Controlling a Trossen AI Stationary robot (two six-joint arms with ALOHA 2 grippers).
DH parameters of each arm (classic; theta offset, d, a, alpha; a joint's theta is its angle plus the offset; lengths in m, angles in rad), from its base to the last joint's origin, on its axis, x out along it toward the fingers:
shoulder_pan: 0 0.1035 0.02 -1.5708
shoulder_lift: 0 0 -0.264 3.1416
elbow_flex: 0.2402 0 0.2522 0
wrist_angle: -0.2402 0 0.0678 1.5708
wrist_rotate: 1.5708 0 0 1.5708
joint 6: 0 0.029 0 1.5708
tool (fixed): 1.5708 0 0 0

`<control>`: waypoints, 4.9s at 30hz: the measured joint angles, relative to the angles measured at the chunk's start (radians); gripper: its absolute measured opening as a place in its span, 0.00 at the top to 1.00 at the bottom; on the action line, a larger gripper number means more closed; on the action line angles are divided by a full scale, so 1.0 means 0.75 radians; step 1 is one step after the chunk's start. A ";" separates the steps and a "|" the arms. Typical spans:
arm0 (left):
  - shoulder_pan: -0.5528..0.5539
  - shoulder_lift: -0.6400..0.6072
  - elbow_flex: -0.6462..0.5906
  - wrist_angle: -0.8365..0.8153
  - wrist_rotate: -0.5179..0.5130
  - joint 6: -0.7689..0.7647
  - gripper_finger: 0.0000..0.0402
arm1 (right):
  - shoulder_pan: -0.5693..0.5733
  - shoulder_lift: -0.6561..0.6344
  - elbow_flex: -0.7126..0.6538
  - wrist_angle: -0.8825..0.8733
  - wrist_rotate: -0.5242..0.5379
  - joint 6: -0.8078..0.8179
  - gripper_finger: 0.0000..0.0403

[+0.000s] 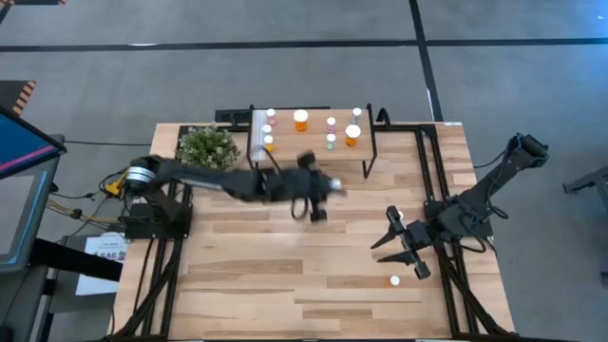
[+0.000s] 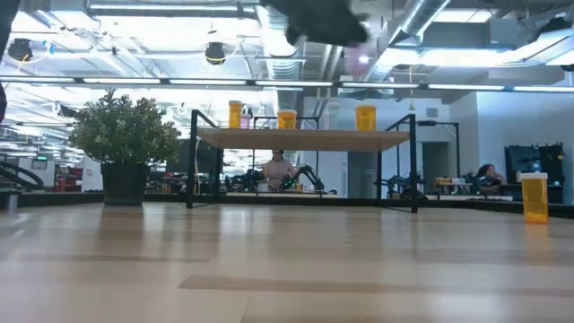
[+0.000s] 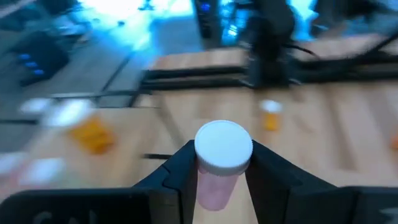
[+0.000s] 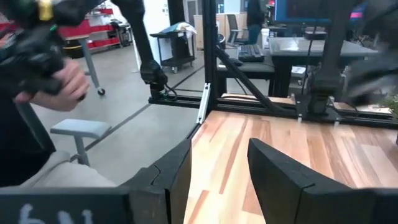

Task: Pick and place medicine bottles onto shelf by color
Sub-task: Put the pink pill bottle on the shelf, then put the top small orange pill bottle on the shelf

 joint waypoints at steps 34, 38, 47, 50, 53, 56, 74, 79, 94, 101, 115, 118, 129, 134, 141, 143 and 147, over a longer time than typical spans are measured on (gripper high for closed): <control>0.649 -0.181 -0.453 0.285 0.229 -0.180 0.75 | -0.001 0.001 0.000 -0.012 0.003 -0.027 0.55; 0.649 -0.181 -0.453 0.280 0.211 -0.171 0.75 | -0.001 0.001 0.000 -0.012 0.003 -0.027 0.55; 0.649 -0.181 -0.453 0.275 0.211 -0.170 0.75 | -0.001 0.001 0.000 -0.012 0.004 -0.026 0.56; 0.649 -0.181 -0.453 0.275 0.217 -0.170 0.75 | -0.001 0.001 0.000 -0.011 0.004 -0.026 0.55; 0.649 -0.181 -0.453 0.274 0.223 -0.170 0.75 | -0.001 0.001 0.000 -0.011 0.004 -0.026 0.55; 0.649 -0.181 -0.453 0.272 0.223 -0.172 0.75 | -0.001 0.001 0.000 -0.011 0.004 -0.026 0.55; 0.647 -0.180 -0.453 0.271 0.235 -0.180 0.75 | -0.001 0.001 0.000 -0.009 0.004 -0.026 0.56; 0.641 -0.180 -0.453 0.271 0.246 -0.181 0.75 | -0.001 0.001 0.000 -0.009 0.004 -0.025 0.56; 0.631 -0.180 -0.453 0.266 0.221 -0.187 0.57 | -0.001 0.001 0.000 -0.008 0.004 -0.024 0.56; 0.605 -0.176 -0.434 0.264 0.218 -0.196 0.56 | -0.001 0.001 0.000 -0.008 0.004 -0.025 0.55; 0.565 -0.175 -0.306 0.275 0.210 -0.174 0.55 | 0.000 0.001 0.001 -0.007 0.004 -0.016 0.55; 0.540 -0.176 -0.260 0.279 0.223 -0.160 0.55 | 0.003 0.001 0.001 -0.008 0.004 -0.021 0.55; 0.249 -0.235 -0.135 0.206 0.302 0.041 0.55 | 0.176 -0.134 0.001 -0.054 0.003 0.021 0.55; 0.108 -0.388 -0.133 0.144 0.289 0.116 0.56 | 0.126 -0.018 0.001 0.145 0.003 0.002 0.55; -0.030 -0.637 -0.327 0.103 0.233 0.073 0.62 | 0.066 0.124 0.001 0.207 0.004 0.088 0.56; -0.062 -0.721 -0.427 0.112 0.179 0.032 0.64 | 0.049 0.164 0.001 0.190 0.004 0.090 0.56; -0.122 -0.876 -0.641 0.274 0.113 -0.032 0.67 | -0.009 0.247 0.001 0.208 0.003 0.089 0.56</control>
